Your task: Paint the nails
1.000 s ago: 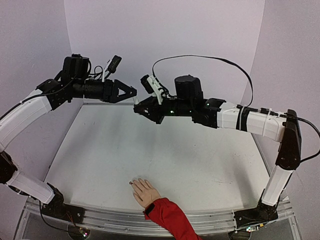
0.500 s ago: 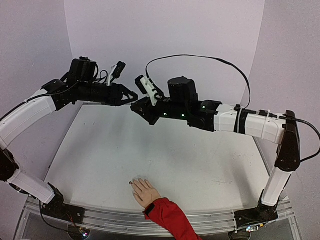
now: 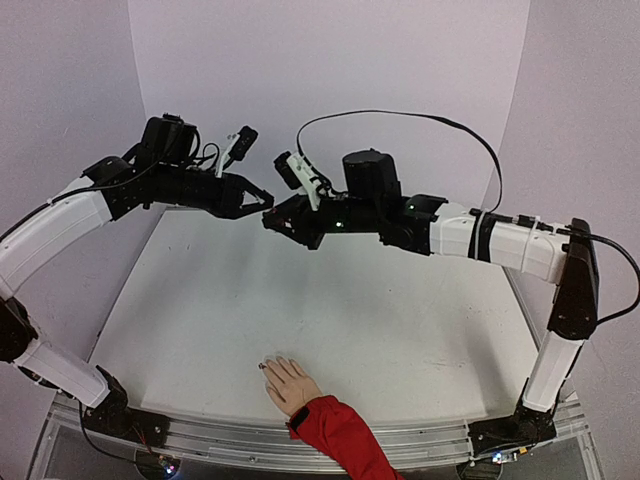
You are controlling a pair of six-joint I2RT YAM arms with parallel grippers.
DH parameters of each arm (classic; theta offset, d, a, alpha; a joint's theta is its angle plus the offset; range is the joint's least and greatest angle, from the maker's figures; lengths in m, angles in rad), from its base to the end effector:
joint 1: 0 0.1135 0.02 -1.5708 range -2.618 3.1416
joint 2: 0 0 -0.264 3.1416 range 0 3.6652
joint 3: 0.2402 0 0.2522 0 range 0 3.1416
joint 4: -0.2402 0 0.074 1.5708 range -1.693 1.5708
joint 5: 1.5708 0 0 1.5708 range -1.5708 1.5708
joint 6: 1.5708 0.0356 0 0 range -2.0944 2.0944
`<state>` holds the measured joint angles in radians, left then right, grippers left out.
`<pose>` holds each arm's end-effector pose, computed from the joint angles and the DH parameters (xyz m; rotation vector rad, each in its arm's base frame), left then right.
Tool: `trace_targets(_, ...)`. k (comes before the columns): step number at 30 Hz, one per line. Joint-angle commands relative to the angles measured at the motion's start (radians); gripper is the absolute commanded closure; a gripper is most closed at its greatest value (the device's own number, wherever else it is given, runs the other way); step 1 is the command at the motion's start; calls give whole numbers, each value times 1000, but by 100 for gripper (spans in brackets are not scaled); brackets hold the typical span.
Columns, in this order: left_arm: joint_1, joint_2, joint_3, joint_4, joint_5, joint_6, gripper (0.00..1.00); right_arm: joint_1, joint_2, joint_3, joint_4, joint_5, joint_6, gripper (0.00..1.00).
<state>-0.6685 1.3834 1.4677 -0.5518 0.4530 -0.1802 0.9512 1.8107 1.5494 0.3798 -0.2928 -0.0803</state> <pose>0.2293 -0.2010 0.4055 0.8014 1.9775 -0.9789 0.2484 0.3660 0.3774 -0.9593 1.1855 0.9158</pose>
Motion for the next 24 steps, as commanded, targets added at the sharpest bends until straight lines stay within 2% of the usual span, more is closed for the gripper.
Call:
trace_targets(1,-8,-32,28,37,395,192,100,-52,-9,56,96,-710,46,100)
trace_targets(4,-8,-78,-26,82,660,281,100,-58,28,104,103,-978,121,100)
trace_targets(7,1,-56,0,85,802,266,100,-55,30,106,116,-1036,143,100)
trace_targets(14,4,-41,18,84,774,239,100,-55,25,84,114,-950,128,100)
trace_targets(17,7,-45,19,74,689,214,100,-56,25,66,111,-788,114,100)
trace_targets(18,8,-45,22,61,642,204,100,-57,25,56,107,-734,108,92)
trace_targets(21,14,-42,34,0,407,190,100,-61,14,30,75,-510,89,34)
trace_targets(23,25,-34,37,-53,239,189,100,-75,-11,-3,58,-345,88,11)
trace_targets(24,31,-33,31,-69,140,175,100,-81,-24,-22,54,-265,88,3)
